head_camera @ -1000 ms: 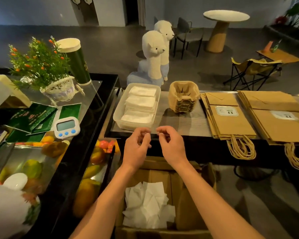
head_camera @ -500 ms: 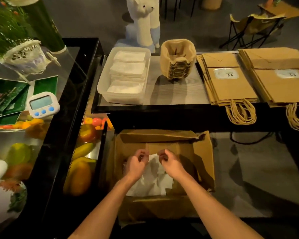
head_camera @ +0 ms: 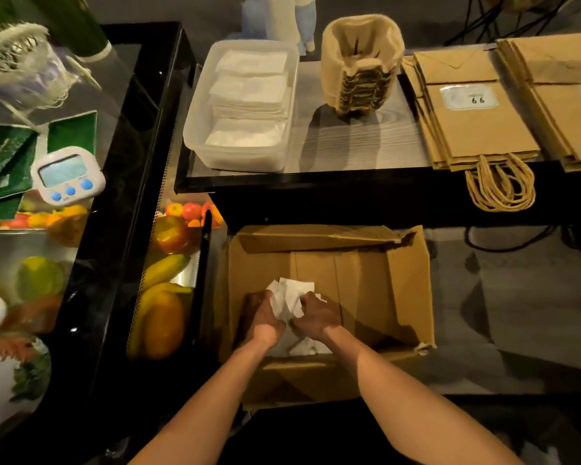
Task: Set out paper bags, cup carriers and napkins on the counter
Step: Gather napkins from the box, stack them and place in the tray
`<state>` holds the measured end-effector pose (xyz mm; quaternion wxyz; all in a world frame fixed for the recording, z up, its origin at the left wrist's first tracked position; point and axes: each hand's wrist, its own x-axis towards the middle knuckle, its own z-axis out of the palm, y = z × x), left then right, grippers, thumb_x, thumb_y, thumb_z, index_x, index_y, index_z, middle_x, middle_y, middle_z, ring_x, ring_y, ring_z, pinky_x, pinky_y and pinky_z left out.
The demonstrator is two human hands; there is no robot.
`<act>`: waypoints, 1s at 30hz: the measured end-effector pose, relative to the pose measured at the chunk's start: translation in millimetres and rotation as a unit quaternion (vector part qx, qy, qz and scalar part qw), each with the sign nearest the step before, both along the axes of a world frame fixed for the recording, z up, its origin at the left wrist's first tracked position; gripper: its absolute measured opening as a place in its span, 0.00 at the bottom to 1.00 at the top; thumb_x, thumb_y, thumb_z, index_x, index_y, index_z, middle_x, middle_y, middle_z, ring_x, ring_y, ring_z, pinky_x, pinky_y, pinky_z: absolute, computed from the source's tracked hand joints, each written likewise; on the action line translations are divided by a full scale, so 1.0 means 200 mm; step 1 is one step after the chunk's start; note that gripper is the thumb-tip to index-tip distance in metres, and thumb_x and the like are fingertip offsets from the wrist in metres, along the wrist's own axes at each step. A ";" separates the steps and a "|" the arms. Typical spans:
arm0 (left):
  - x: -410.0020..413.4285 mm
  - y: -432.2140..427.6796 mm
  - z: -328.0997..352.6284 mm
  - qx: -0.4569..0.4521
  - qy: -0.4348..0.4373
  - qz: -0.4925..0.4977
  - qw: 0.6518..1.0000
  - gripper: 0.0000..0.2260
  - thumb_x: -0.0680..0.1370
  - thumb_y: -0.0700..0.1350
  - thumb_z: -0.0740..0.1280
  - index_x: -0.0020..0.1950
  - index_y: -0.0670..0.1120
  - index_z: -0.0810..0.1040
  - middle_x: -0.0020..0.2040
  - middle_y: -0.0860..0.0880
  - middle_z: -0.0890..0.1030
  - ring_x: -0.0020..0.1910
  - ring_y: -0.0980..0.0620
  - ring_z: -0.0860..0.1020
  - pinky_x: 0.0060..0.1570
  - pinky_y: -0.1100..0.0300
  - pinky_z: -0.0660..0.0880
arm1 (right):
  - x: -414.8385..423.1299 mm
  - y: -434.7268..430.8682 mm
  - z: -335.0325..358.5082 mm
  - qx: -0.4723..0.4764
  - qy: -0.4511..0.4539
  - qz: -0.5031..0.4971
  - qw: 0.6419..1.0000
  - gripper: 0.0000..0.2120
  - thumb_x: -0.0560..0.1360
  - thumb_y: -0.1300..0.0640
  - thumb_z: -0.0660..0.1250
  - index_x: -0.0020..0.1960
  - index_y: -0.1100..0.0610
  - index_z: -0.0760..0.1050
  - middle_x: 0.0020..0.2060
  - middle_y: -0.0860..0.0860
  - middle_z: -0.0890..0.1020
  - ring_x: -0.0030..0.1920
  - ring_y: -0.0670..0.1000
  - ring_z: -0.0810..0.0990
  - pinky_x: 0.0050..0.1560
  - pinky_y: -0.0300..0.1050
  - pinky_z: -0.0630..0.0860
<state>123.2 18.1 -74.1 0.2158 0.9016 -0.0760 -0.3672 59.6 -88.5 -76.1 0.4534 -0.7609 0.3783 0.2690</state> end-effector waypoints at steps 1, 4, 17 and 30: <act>0.00 -0.01 0.00 -0.013 0.006 0.016 1.000 0.22 0.81 0.42 0.69 0.74 0.43 0.69 0.70 0.45 0.74 0.69 0.46 0.74 0.65 0.62 0.69 | 0.00 0.01 0.00 -0.006 -0.007 0.016 1.000 0.21 0.75 0.49 0.71 0.67 0.51 0.73 0.61 0.51 0.80 0.60 0.55 0.79 0.55 0.47 0.77; 0.00 -0.01 0.00 -0.026 0.016 0.060 0.998 0.20 0.81 0.42 0.70 0.72 0.44 0.70 0.68 0.45 0.76 0.66 0.47 0.76 0.63 0.62 0.70 | 0.00 0.00 0.02 0.029 -0.024 0.003 0.999 0.17 0.76 0.51 0.71 0.64 0.49 0.76 0.58 0.49 0.81 0.57 0.53 0.80 0.57 0.48 0.79; -0.02 -0.07 0.02 -0.054 -0.027 0.019 0.998 0.34 0.79 0.39 0.70 0.82 0.51 0.59 0.82 0.49 0.58 0.80 0.43 0.61 0.75 0.45 0.65 | -0.21 -0.30 0.08 -0.087 -0.019 -0.099 0.991 0.22 0.81 0.55 0.67 0.75 0.49 0.69 0.71 0.50 0.75 0.70 0.56 0.74 0.66 0.51 0.74; -0.08 -0.13 0.04 -0.203 0.179 0.132 0.954 0.24 0.79 0.57 0.70 0.71 0.49 0.73 0.66 0.52 0.77 0.62 0.50 0.76 0.61 0.53 0.76 | -0.26 -0.37 0.15 0.115 -0.098 -0.236 0.960 0.11 0.81 0.59 0.67 0.63 0.50 0.75 0.60 0.47 0.80 0.63 0.51 0.77 0.52 0.41 0.76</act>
